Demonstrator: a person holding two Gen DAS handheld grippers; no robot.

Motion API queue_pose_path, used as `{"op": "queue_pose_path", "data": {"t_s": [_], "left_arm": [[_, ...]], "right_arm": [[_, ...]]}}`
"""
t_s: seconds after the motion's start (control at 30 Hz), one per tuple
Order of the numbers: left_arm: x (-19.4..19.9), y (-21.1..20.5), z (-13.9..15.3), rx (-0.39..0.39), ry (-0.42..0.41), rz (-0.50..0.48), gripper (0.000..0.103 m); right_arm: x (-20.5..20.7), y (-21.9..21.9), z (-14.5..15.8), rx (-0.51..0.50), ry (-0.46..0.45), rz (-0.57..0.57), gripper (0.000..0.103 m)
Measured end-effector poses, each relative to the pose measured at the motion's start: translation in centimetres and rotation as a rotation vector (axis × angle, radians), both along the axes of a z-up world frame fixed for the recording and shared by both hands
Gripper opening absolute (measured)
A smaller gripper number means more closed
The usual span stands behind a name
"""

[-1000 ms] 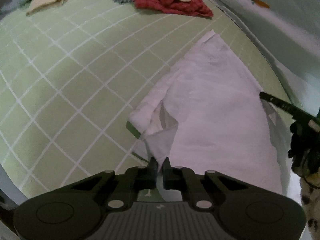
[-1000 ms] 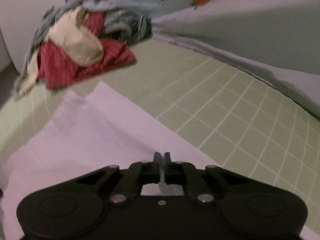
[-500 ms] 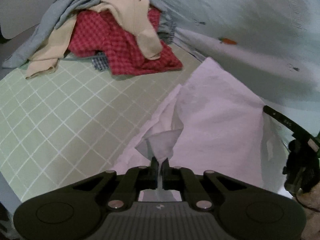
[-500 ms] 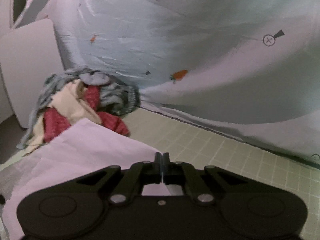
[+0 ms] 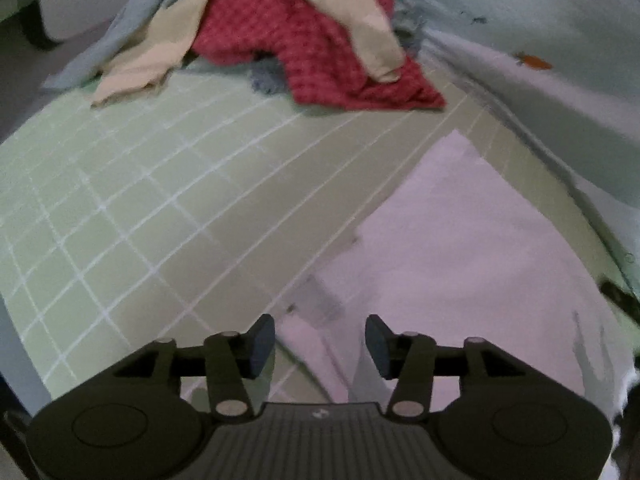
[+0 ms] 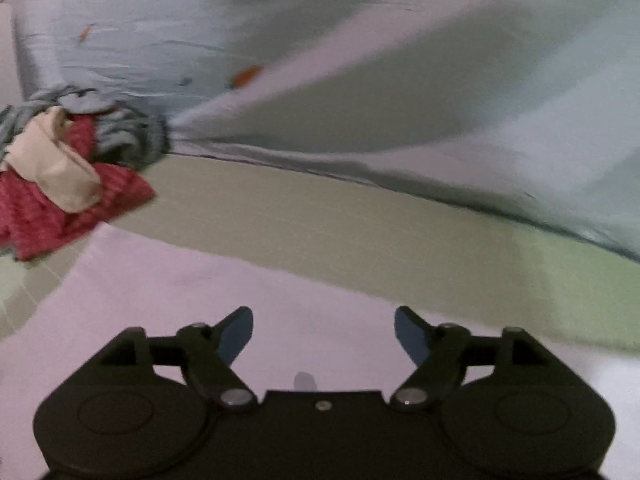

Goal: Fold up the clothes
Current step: 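Open the left tool and release the folded shirt on the mat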

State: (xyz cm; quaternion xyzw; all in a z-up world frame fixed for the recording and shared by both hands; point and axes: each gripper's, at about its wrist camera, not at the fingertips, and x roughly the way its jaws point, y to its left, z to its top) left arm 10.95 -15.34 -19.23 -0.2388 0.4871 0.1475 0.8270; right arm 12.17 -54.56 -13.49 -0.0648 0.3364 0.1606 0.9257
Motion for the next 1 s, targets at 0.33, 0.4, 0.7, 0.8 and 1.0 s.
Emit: {"op": "queue_pose_path", "data": {"t_s": [0.33,0.4,0.7,0.8,1.0], "left_arm": [[-0.2,-1.7,-1.3,0.002,-0.001,-0.024,0.058],[-0.2,-2.0,-1.6,0.022,-0.001,-0.033,0.059],[-0.4,-3.6,-2.5,0.077,-0.008,-0.086,0.078],[-0.3,-4.0,-2.6,0.087,0.011,-0.089,0.081],[-0.3,-4.4,-2.7,0.099,0.022,-0.041,0.08]], "right_arm": [[-8.8,-10.1,-3.7,-0.031,0.083,-0.341,0.097],[-10.4,-11.5,-4.4,-0.037,0.093,-0.392,0.098],[-14.7,-14.1,-6.9,-0.008,0.16,-0.47,0.103],[-15.2,-13.8,-7.3,-0.033,0.153,-0.477,0.103],[-14.6,-13.9,-7.5,-0.008,0.17,-0.497,0.103]]}}
